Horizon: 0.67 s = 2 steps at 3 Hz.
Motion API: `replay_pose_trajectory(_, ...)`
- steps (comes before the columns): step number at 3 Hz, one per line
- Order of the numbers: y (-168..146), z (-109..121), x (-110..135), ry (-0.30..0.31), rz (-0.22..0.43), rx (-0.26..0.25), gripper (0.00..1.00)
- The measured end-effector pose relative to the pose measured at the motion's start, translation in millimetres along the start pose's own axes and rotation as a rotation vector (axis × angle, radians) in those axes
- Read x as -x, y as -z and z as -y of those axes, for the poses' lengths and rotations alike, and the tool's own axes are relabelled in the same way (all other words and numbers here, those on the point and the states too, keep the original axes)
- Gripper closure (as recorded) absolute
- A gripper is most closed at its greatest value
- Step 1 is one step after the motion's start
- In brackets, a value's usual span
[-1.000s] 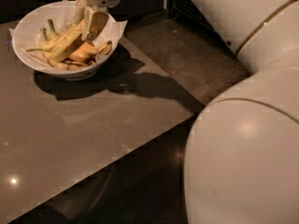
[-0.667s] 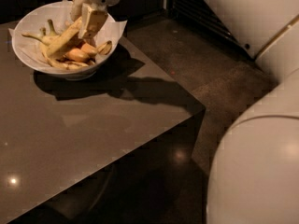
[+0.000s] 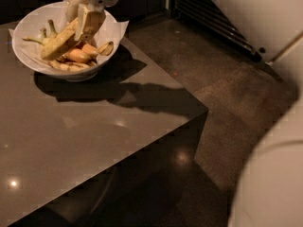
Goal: Pick banana from white bowl
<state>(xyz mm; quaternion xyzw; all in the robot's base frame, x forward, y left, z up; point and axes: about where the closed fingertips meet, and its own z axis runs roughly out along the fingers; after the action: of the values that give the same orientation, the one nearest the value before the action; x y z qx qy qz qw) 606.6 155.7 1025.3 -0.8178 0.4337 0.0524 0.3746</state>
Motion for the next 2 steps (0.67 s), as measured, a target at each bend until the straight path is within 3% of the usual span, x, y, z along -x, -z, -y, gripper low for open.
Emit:
replay_pose_trajectory(1, 0, -11, 7, 0.005, -0.003, 0.013, 1.0)
replay_pose_trajectory(2, 14, -13, 15, -0.01, -0.005, -0.024, 1.0)
